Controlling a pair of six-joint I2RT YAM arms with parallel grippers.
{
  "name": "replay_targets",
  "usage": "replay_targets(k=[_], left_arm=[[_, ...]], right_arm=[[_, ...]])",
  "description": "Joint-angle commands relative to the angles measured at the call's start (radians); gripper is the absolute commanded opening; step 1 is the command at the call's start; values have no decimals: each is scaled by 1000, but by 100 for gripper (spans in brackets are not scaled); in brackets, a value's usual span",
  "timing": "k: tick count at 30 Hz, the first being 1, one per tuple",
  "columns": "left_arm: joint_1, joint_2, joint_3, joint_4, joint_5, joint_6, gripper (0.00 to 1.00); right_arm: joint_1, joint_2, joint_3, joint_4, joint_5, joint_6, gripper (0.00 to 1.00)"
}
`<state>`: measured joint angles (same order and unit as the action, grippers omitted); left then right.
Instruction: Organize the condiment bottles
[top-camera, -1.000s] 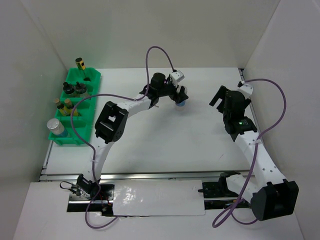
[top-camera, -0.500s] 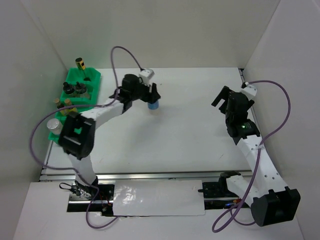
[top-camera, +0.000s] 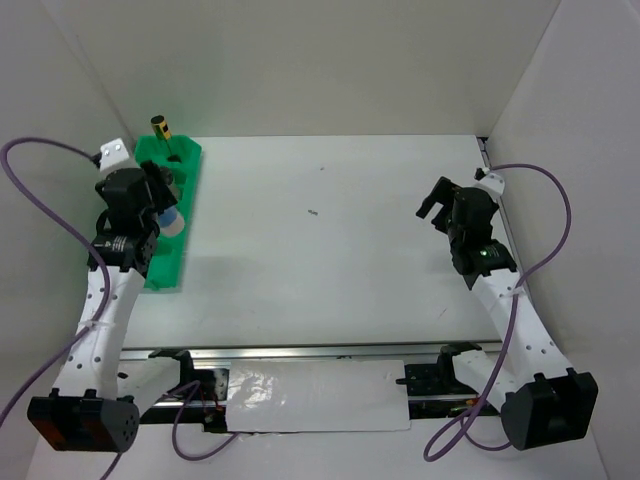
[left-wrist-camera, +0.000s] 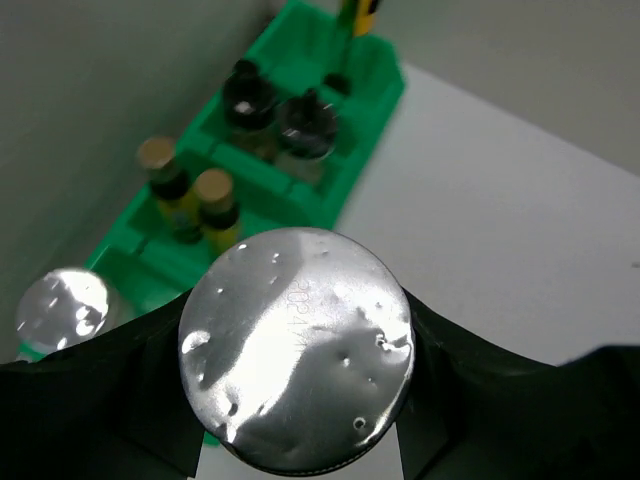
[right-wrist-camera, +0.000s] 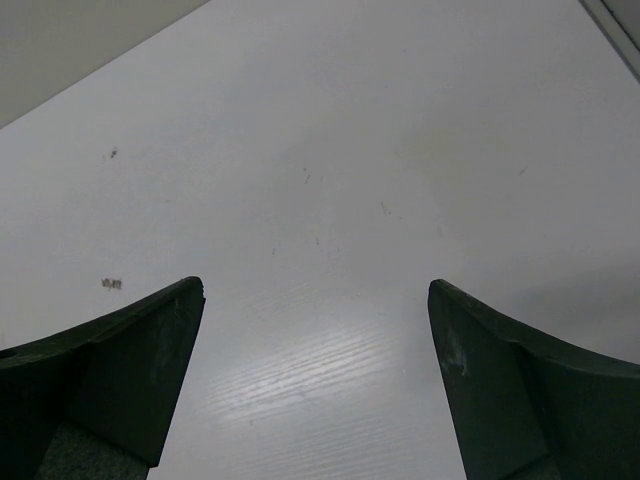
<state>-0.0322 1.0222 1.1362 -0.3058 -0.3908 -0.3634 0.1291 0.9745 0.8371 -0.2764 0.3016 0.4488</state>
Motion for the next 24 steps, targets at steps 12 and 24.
replay_targets(k=[12, 24], left_arm=[[222, -24, -265, 5, -362, -299, 48], [232, 28, -326, 174, -497, -404, 48]], right_arm=[[-6, 30, -4, 49, -19, 25, 100], [-6, 72, -4, 59, -10, 34, 100]])
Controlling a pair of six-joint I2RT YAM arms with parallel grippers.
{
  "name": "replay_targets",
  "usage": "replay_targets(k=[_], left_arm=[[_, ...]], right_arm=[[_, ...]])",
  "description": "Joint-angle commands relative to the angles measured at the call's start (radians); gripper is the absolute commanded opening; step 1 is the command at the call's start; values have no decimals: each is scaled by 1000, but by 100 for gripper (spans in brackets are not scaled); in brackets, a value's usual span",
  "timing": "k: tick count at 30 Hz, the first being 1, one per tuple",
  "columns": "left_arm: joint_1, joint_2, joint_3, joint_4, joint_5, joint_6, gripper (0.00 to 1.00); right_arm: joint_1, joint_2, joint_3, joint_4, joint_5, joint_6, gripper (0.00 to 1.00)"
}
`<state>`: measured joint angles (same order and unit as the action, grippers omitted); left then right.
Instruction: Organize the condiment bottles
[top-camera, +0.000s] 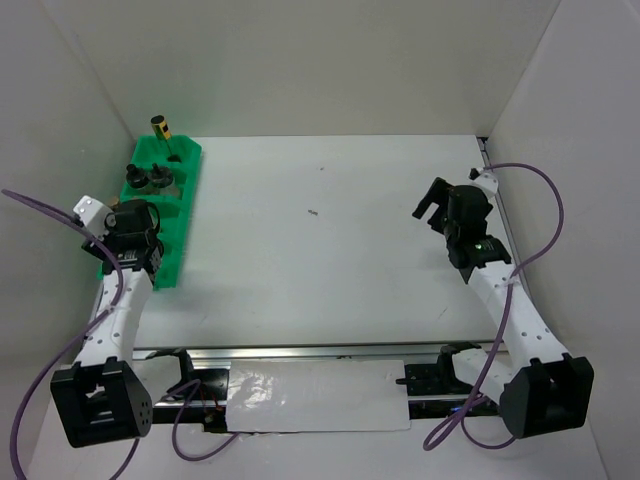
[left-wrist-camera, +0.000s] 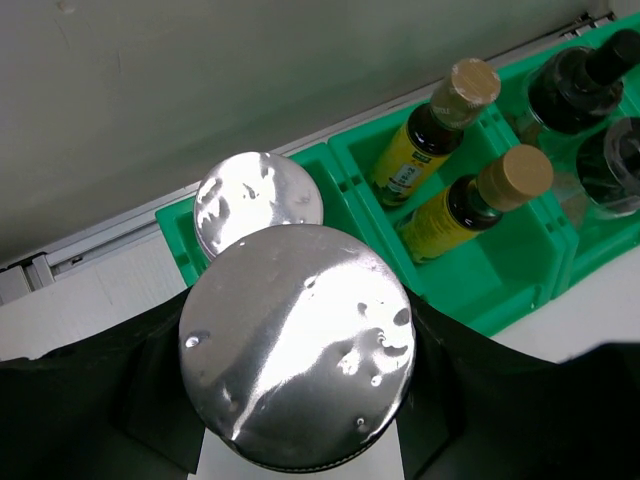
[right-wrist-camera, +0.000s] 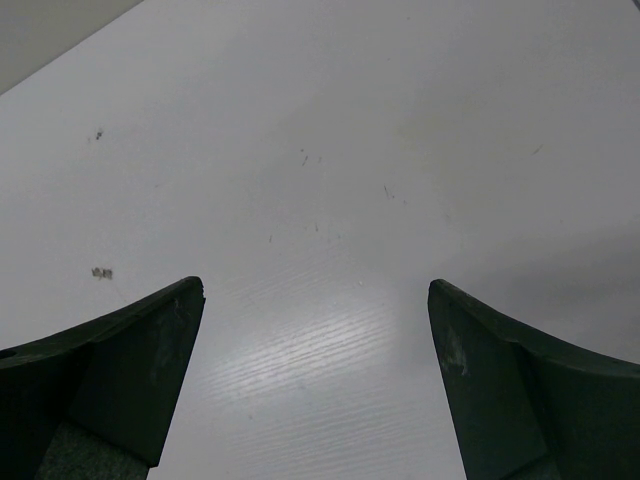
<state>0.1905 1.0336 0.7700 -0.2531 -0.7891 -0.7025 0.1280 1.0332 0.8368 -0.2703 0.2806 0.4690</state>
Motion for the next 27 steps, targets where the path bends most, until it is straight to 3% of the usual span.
replay_targets(k=[1, 12, 27], left_arm=[[9, 46, 49, 109, -120, -81, 48], [-45, 193, 49, 83, -248, -190, 52], [-106, 238, 110, -12, -297, -241, 92]], right_arm=[[-5, 13, -4, 52, 11, 14, 100], [-14, 41, -13, 62, 20, 23, 100], [-14, 39, 5, 52, 20, 14, 100]])
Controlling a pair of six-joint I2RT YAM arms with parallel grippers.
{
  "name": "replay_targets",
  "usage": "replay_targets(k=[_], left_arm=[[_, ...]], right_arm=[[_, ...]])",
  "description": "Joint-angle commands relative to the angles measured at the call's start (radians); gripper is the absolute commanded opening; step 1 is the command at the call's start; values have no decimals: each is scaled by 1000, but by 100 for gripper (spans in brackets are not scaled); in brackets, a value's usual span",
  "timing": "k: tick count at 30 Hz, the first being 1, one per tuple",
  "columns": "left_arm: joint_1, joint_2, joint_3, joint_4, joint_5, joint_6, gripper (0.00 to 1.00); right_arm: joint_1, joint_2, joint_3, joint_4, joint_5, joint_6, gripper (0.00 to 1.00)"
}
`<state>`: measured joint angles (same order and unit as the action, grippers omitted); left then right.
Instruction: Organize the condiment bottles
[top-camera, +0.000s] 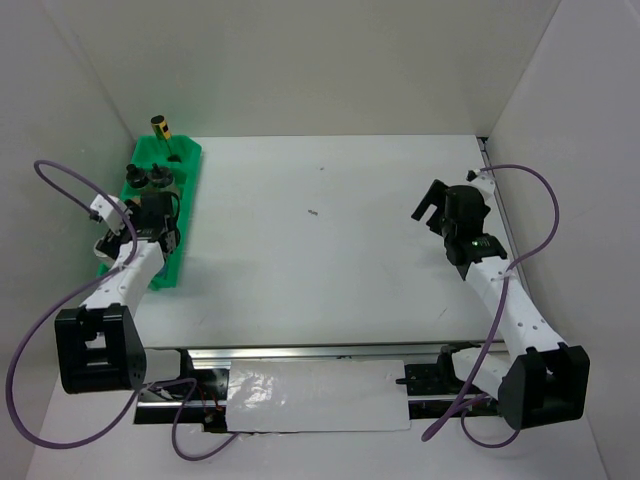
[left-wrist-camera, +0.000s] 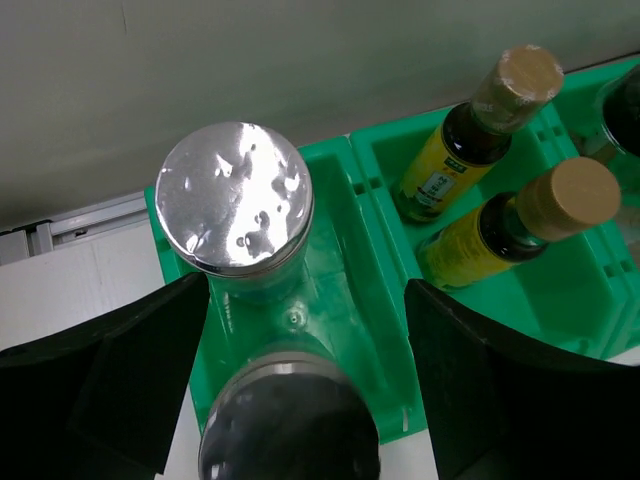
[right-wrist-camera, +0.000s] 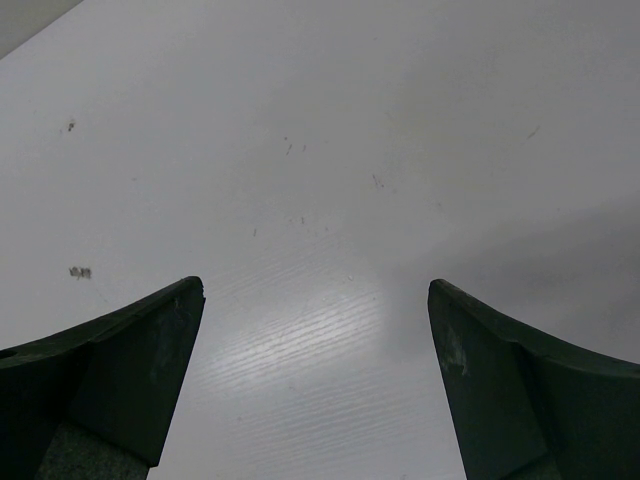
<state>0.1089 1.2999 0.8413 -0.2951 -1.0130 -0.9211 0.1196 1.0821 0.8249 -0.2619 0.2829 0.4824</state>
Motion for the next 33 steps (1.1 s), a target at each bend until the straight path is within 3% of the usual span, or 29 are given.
replay_targets(k=[1, 5, 9, 10, 11, 12, 13, 15, 18, 24, 26, 30, 33], left_arm=[[-25, -28, 65, 2, -73, -22, 93], [-97, -89, 166, -100, -36, 22, 95], [-146, -184, 266, -69, 106, 230, 96], [-146, -203, 284, -35, 172, 384, 97], [-146, -240, 312, 12, 262, 478, 97], [-137, -254, 330, 61, 492, 560, 100], [-137, -264, 347, 71, 633, 705, 100], [-137, -275, 398, 33, 986, 810, 100], [-137, -310, 398, 13, 1174, 921, 100], [-127, -442, 228, 2, 1050, 731, 100], [-127, -525, 159, -7, 993, 621, 100], [-118, -664, -39, -7, 993, 585, 100], [-118, -741, -106, -35, 1005, 542, 100]], right_arm=[[-6, -19, 17, 44, 18, 1, 100], [-6, -19, 42, 35, 4, -19, 100], [-6, -19, 100, 44, -94, -102, 100], [-6, -5, 118, 44, -94, -114, 100], [-6, 15, 140, 33, -94, -114, 100], [-6, 25, 181, 24, -94, -114, 100], [-6, 25, 198, 24, -94, -126, 100], [-6, 41, 236, 39, -94, -142, 100], [-6, 41, 259, 88, -120, -165, 100], [-6, -39, 257, 99, -159, -186, 100], [-6, -103, 202, 99, -183, -144, 100], [-6, -271, 7, 101, -281, -111, 100], [-6, -420, -137, 75, -240, -45, 100]])
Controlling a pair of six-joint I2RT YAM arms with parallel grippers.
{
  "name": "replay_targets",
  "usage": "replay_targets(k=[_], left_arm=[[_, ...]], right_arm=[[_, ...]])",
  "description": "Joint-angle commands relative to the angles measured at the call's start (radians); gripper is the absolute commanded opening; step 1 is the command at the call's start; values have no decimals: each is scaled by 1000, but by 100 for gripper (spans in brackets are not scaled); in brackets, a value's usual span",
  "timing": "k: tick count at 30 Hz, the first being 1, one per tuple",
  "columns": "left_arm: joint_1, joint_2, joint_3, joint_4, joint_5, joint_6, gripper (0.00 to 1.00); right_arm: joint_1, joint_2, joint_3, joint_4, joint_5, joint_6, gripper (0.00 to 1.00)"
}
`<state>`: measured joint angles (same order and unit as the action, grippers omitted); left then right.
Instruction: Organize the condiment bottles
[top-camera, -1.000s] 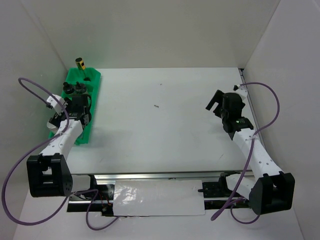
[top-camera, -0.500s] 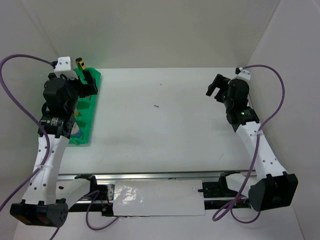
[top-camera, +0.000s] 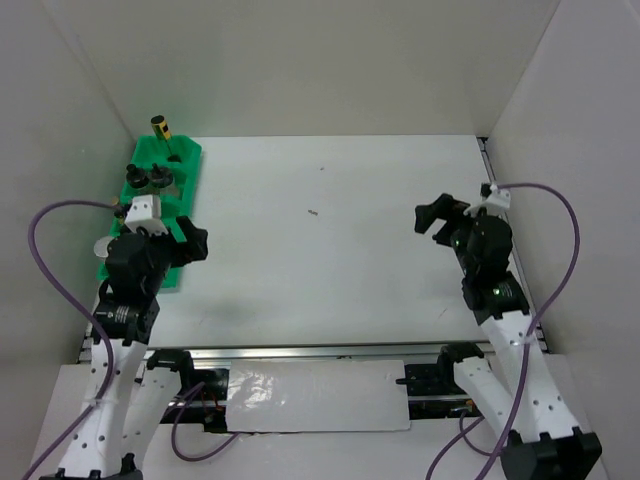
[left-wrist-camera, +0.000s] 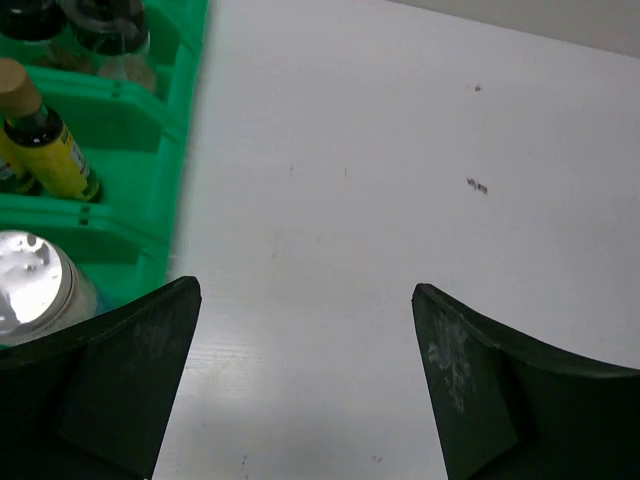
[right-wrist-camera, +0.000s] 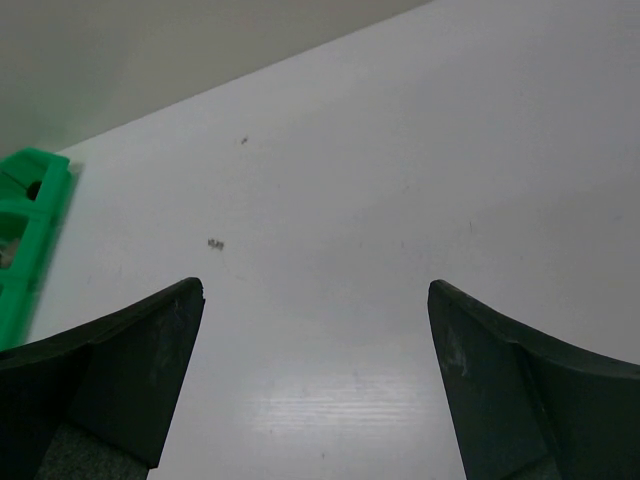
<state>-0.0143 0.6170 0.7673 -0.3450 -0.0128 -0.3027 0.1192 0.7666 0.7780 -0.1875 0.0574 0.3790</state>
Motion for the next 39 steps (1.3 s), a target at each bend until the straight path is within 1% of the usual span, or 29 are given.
replay_targets(k=[1, 2, 3, 4, 7, 8, 9, 10, 12, 15, 17, 20, 25, 30, 34, 39], left_arm=[[-9, -109, -74, 15, 5, -76, 100], [-21, -132, -89, 15, 19, -91, 100], [-21, -152, -89, 15, 19, -75, 100], [-32, -172, -89, 15, 19, -75, 100], [-42, -247, -101, -23, -119, -113, 100], [-42, -264, -114, -37, -119, -113, 100], [-64, -311, -128, -89, -128, -104, 100], [-64, -312, -128, -89, -147, -104, 100], [-75, -350, -141, -135, -177, -144, 100], [-114, -394, -141, -144, -225, -167, 100], [-128, -416, -151, -144, -254, -177, 100], [-138, -450, -171, -144, -286, -168, 100], [-147, -459, -171, -144, -276, -168, 100], [-147, -410, -171, -153, -306, -179, 100], [-147, -359, -161, -163, -306, -188, 100], [-147, -338, -152, -163, -285, -179, 100]], right_arm=[[-6, -142, -118, -9, 7, 69, 100], [-6, -179, -164, -27, 7, 93, 100], [-6, -214, -181, -36, 25, 107, 100], [-6, -283, -196, -46, 36, 119, 100], [-6, -398, -235, -108, 114, 178, 100], [-6, -421, -235, -125, 127, 192, 100], [-6, -485, -259, -159, 154, 227, 100], [-6, -486, -260, -176, 166, 241, 100], [-6, -541, -275, -202, 179, 267, 100], [-6, -598, -301, -245, 200, 322, 100], [-6, -619, -328, -279, 226, 374, 100], [-6, -654, -350, -306, 236, 385, 100], [-6, -688, -359, -328, 226, 394, 100], [-6, -698, -378, -325, 225, 383, 100], [-6, -708, -378, -325, 234, 403, 100], [-6, -717, -387, -305, 225, 393, 100]])
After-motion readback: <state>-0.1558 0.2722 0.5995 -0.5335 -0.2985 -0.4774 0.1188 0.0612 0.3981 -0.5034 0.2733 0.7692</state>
